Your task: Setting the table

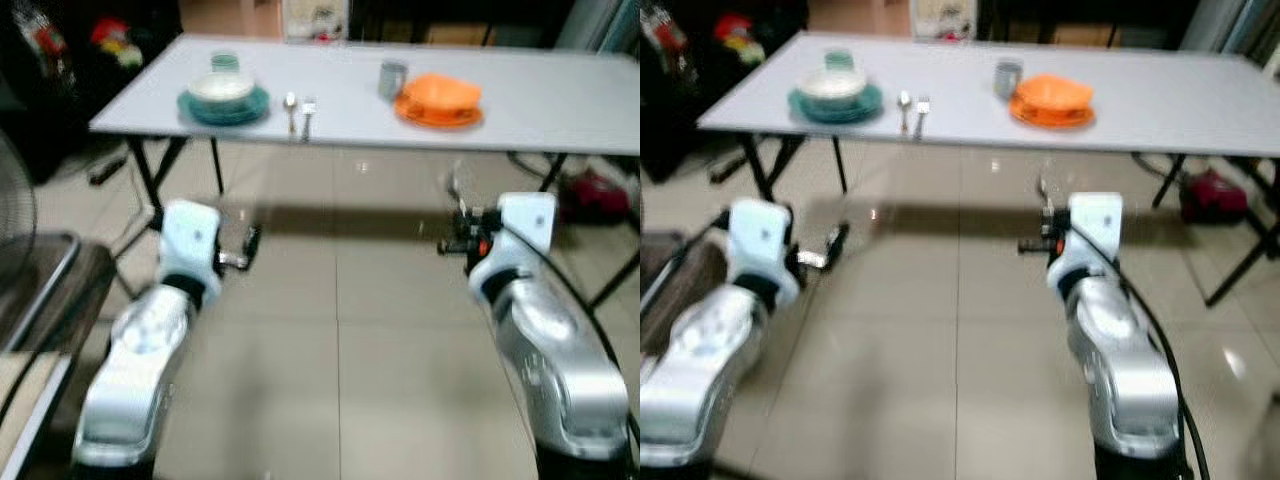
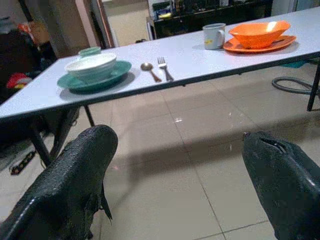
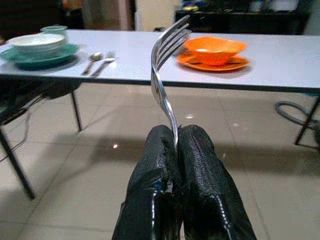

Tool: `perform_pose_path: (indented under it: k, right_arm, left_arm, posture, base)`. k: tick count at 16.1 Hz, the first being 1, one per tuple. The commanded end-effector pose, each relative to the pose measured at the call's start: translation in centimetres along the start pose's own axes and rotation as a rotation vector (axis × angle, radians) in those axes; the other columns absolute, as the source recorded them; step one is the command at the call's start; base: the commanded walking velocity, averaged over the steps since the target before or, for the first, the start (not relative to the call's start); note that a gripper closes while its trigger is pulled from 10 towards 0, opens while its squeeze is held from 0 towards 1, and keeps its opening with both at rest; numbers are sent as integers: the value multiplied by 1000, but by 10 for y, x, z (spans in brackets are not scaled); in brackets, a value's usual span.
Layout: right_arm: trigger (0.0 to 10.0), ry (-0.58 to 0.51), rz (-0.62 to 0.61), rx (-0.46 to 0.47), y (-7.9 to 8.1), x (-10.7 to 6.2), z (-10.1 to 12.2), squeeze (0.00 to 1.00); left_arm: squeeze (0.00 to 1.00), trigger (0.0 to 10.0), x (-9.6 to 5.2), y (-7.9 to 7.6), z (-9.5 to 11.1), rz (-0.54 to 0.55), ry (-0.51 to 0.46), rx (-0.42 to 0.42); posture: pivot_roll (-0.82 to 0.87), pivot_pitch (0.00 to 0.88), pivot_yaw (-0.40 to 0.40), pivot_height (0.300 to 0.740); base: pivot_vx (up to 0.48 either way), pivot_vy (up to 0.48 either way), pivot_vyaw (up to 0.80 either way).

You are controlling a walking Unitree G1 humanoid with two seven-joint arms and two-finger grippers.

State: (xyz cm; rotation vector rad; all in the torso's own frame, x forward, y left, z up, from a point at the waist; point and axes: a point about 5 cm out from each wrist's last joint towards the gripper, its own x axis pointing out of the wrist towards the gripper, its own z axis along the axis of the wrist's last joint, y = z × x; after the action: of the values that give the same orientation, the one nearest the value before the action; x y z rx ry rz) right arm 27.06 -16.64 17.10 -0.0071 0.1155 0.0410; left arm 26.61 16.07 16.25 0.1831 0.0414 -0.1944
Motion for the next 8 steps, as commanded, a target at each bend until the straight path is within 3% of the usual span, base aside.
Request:
perform_pose_path:
  k: [1,8]
  right_arm:
    - [10000,-11,-48,2,-12,-2,1,0]
    - [10000,-23,-53,-32,-18,-5,3,0]
  left_arm:
    - [0,10000,1,-8,2,-29,-12,-6]
    - [0,10000,5,-17,4,-46,-41,-19]
  posture:
    - [107,0,-4,740]
    - [83,0,-17,740]
  base:
    - [266,0,0]
    - [271,0,0]
